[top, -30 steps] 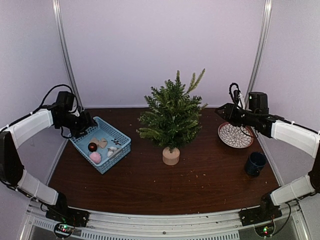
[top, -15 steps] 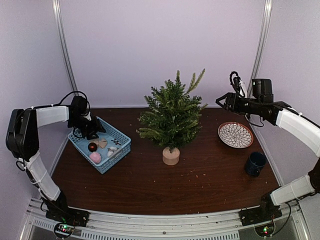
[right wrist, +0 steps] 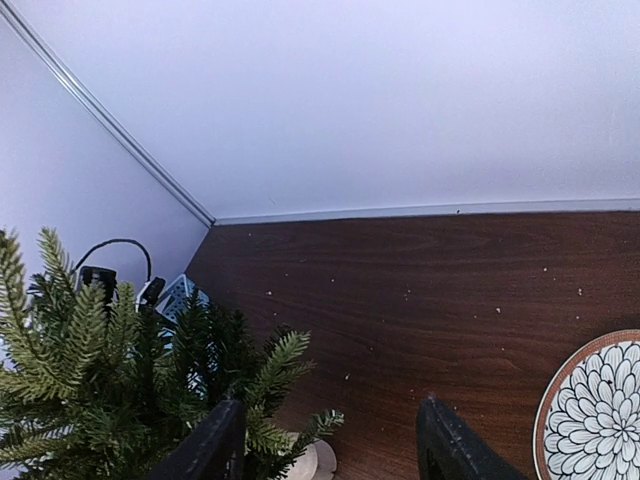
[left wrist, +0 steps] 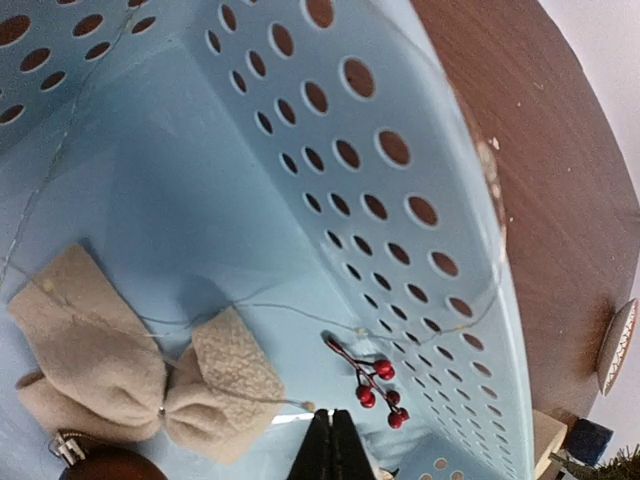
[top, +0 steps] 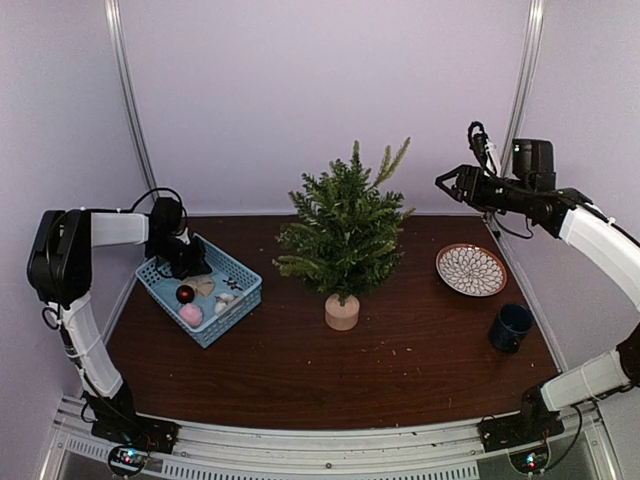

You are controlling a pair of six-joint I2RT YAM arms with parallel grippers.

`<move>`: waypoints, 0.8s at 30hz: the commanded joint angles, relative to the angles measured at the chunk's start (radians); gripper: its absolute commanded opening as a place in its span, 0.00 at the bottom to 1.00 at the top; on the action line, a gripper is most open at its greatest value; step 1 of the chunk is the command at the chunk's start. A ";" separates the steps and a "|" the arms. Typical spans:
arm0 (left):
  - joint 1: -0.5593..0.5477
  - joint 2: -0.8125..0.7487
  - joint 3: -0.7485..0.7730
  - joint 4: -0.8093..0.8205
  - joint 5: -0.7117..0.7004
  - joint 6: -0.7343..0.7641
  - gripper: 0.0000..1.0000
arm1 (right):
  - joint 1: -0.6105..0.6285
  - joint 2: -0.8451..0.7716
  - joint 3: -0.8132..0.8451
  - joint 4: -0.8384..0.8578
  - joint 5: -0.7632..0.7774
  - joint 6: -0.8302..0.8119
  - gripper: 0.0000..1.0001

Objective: Decorate the small christmas tree

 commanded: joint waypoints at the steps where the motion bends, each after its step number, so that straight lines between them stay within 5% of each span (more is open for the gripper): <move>1: 0.001 -0.114 0.000 0.011 0.000 0.009 0.00 | -0.005 -0.037 0.056 0.018 -0.026 0.013 0.61; 14: -0.003 -0.541 0.007 0.007 0.057 -0.107 0.00 | 0.075 -0.067 0.161 0.005 -0.097 -0.030 0.60; 24: -0.059 -0.636 0.208 0.011 0.097 -0.144 0.00 | 0.191 -0.043 0.303 -0.056 -0.115 -0.110 0.60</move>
